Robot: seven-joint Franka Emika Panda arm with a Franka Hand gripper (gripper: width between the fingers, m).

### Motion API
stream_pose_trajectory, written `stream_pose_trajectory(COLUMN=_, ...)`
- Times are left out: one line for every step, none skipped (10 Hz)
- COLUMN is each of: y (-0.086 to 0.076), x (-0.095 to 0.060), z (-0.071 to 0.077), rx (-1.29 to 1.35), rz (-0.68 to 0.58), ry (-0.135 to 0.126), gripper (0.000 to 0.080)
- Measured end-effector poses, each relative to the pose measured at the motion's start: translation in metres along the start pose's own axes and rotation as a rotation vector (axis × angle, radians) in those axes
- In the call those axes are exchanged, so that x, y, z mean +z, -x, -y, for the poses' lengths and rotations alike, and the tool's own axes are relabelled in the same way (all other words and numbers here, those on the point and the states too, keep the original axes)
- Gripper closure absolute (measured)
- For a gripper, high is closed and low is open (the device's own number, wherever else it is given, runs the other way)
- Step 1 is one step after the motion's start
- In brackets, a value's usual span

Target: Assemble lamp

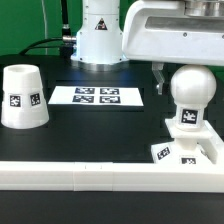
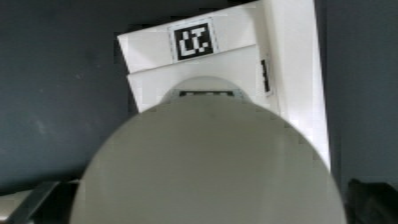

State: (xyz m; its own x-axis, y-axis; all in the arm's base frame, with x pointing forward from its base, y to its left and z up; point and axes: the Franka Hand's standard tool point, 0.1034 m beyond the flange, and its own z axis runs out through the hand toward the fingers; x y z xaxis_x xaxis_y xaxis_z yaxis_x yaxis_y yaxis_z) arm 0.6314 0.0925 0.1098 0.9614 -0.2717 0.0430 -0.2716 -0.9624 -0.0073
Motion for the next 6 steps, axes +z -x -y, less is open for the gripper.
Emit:
stream_pose_trajectory(y=0.001, x=-0.006, z=-0.003, rx=-0.046, rz=-0.003, ry=-0.002, gripper=0.0102)
stream_pose_trajectory(y=0.009, x=-0.018, z=-0.011, rx=-0.081, rz=-0.005, ry=-0.002, gripper=0.0101)
stream_pose_trajectory(y=0.015, x=-0.028, z=-0.019, rx=-0.110, rz=-0.003, ry=-0.009, gripper=0.0101)
stream_pose_trajectory(y=0.019, x=-0.038, z=-0.031, rx=-0.123, rz=-0.002, ry=-0.019, gripper=0.0101)
stream_pose_trajectory(y=0.024, x=-0.046, z=-0.048, rx=-0.162, rz=0.006, ry=-0.028, gripper=0.0101)
stream_pose_trajectory(y=0.022, x=-0.050, z=-0.066, rx=-0.172, rz=0.009, ry=-0.029, gripper=0.0101)
